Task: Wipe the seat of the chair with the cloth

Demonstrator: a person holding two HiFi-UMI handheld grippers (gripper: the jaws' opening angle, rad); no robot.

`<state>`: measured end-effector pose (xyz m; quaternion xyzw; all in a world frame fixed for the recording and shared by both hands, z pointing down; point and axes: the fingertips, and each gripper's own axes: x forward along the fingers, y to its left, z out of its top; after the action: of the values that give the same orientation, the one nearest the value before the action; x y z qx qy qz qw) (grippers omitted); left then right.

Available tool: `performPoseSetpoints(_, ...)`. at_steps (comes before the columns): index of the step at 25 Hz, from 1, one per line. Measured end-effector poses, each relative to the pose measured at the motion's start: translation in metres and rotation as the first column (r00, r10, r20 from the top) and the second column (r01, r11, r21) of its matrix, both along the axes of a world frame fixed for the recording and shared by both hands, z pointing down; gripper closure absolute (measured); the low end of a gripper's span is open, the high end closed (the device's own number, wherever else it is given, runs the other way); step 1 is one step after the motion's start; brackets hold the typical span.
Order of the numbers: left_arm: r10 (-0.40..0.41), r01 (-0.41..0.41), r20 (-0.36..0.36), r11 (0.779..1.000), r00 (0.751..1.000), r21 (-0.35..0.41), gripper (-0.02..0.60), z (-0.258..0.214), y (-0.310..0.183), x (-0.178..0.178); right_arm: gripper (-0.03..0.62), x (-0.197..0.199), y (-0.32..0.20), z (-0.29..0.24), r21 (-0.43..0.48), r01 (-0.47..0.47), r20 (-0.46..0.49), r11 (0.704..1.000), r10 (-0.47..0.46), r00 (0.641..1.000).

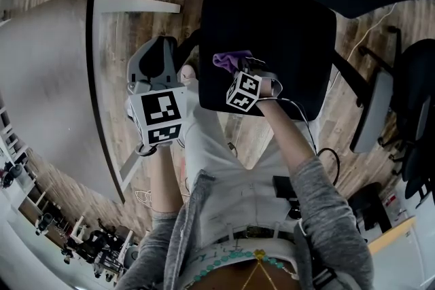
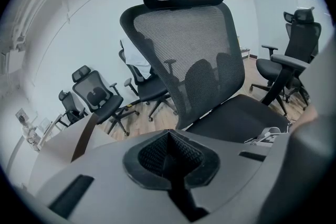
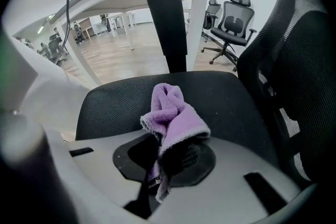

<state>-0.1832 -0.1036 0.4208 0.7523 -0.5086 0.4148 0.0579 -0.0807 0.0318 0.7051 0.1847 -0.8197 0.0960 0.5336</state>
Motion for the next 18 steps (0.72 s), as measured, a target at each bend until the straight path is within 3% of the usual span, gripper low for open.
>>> performPoseSetpoints(18,0.002,-0.002,-0.002,1.000,1.000,-0.001,0.580,0.000,-0.001,-0.001,0.546,0.036,0.006,0.006,-0.028,-0.012,-0.051,1.000,0.011,0.999)
